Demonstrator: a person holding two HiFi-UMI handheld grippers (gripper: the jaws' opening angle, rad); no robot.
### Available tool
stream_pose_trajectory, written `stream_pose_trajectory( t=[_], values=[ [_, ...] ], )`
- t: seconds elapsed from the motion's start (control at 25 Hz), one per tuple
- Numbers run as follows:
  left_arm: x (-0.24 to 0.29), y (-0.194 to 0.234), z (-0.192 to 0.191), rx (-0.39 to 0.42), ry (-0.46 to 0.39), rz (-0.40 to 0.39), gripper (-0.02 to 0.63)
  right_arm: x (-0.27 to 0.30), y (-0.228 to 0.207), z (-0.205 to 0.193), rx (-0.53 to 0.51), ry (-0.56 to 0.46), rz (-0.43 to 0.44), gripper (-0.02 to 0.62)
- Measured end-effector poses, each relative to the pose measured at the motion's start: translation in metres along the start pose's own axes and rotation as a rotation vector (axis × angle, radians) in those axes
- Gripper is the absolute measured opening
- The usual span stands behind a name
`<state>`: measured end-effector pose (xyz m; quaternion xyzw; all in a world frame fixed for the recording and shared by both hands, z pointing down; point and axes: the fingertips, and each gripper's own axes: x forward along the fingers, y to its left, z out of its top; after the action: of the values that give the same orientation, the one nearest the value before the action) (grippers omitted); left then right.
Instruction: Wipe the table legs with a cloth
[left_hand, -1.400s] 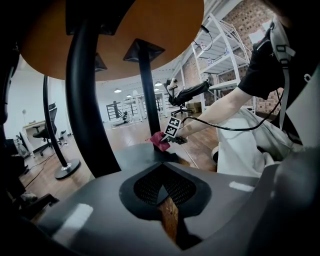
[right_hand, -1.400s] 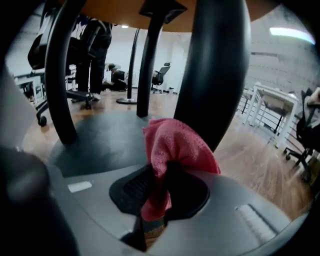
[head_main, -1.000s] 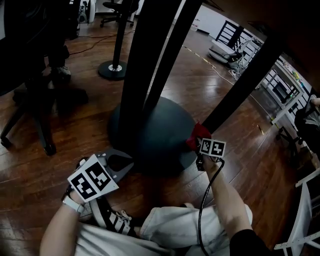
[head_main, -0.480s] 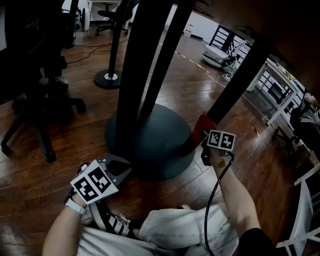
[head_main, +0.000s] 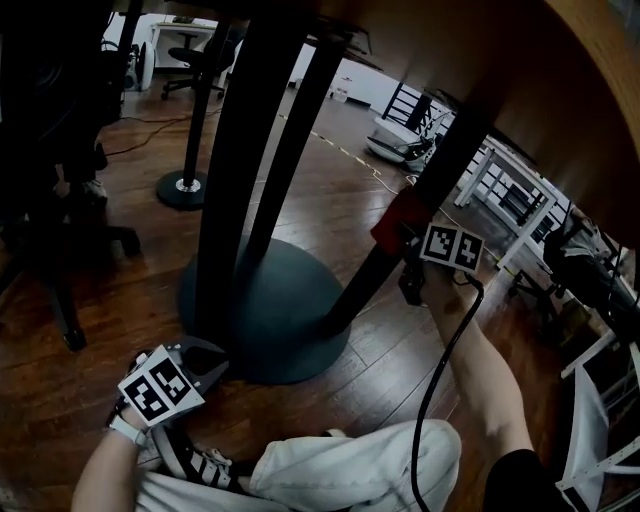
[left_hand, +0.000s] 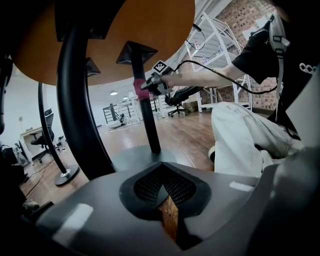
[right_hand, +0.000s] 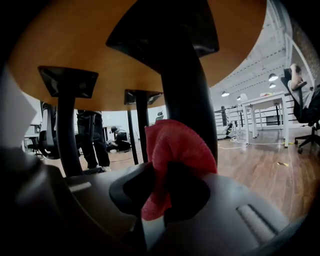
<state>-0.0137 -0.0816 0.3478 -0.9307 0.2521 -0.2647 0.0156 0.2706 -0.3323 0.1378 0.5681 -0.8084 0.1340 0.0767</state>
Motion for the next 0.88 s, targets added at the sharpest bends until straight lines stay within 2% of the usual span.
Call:
stream_pose_trajectory(
  t=[0.32,0.52,0.68,0.88],
  values=[
    [0.006,-0.002,0.002,0.015,-0.013,0.000,-0.008,-0.030,0.017,0.127,0.035,-0.179,0.040,0.048],
    [0.003,0.002,0.004,0.016,-0.016,-0.001,-0.008,-0.044,0.025,0.186,0.075,-0.308,0.041,0.048],
    [0.002,0.000,0.005,0.017,-0.016,0.000,-0.008,-0.049,0.030,0.204,0.189,-0.395,0.085,0.048],
    [0.002,-0.003,0.009,0.015,-0.015,0.002,-0.008,-0.054,0.031,0.205,0.165,-0.483,0.109,0.048]
  ],
)
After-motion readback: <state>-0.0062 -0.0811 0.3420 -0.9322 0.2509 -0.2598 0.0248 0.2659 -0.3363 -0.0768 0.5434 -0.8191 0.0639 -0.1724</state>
